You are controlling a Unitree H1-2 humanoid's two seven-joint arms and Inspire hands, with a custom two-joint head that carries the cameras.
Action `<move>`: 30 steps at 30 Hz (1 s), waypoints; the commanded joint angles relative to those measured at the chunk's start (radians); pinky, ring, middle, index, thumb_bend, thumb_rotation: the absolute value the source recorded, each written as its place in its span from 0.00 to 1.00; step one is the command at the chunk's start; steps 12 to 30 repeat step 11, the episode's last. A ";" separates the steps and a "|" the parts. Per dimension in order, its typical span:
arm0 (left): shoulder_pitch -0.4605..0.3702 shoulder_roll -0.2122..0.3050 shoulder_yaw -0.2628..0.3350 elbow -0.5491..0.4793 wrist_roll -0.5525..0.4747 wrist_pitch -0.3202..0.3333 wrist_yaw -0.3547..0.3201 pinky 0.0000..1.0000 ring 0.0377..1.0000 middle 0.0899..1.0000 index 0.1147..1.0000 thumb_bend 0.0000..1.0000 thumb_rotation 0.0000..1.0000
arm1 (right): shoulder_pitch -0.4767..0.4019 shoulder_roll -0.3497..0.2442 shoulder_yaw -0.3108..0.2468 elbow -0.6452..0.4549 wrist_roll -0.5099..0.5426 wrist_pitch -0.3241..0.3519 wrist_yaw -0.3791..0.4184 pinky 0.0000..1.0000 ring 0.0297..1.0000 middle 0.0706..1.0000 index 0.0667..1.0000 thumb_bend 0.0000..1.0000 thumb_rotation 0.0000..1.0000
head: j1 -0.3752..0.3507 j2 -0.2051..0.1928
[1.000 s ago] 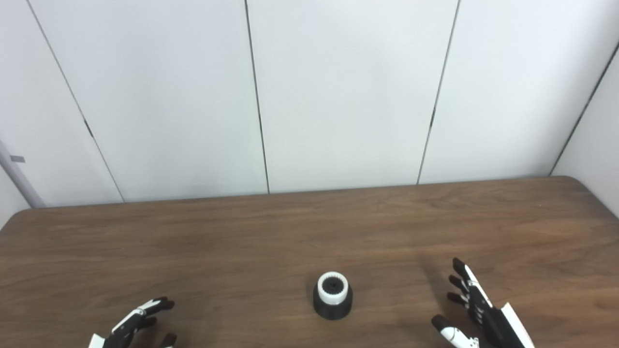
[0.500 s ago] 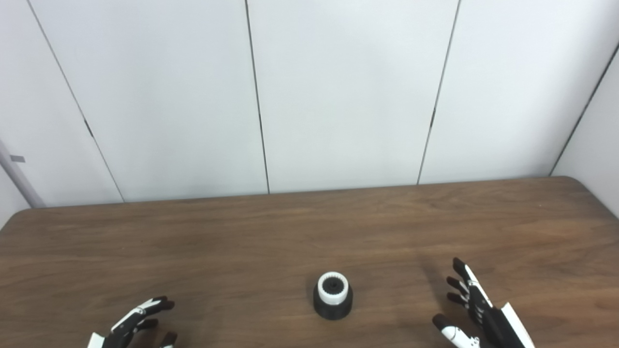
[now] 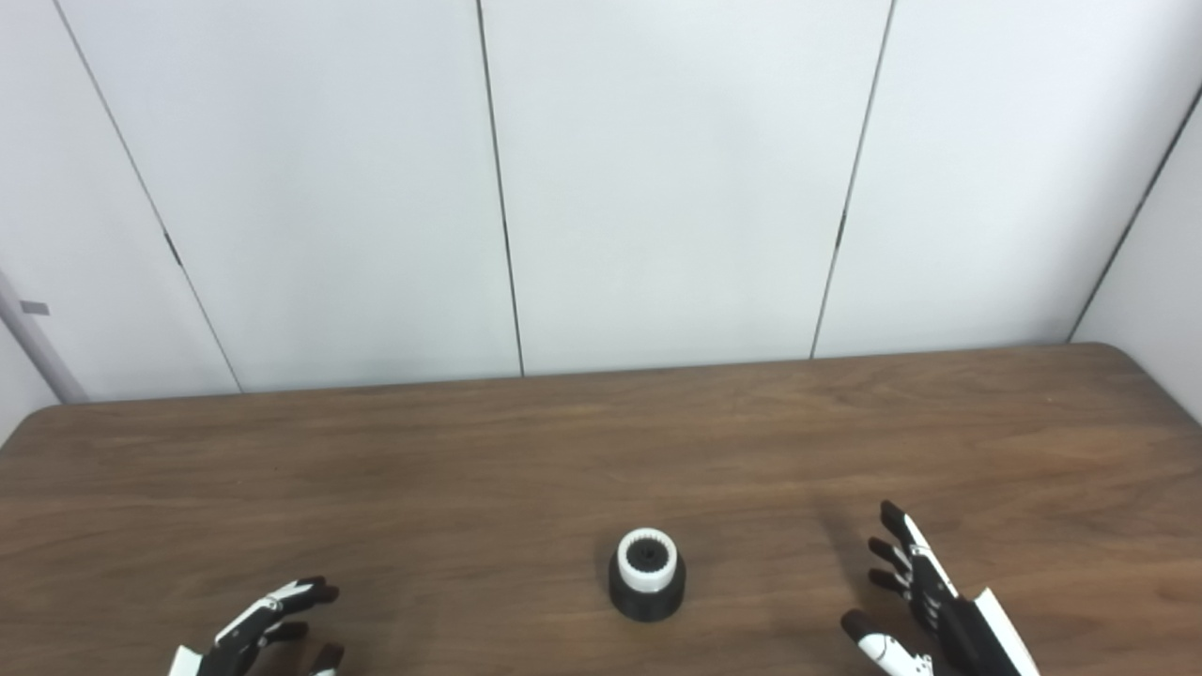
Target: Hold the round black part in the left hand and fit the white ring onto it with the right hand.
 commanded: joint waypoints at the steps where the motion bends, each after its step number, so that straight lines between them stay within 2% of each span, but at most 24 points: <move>1: 0.002 0.010 -0.008 -0.003 0.011 -0.025 0.009 0.71 0.80 0.80 0.67 0.36 0.10 | 0.004 -0.011 0.006 -0.019 -0.001 0.000 0.013 0.83 0.93 1.00 1.00 0.39 0.55 | -0.001 0.001; 30: 0.001 0.019 -0.014 -0.004 0.018 -0.022 0.015 0.70 0.79 0.80 0.67 0.38 0.09 | 0.001 -0.011 0.005 -0.019 -0.004 0.006 0.011 0.82 0.91 0.98 1.00 0.40 0.56 | 0.000 0.003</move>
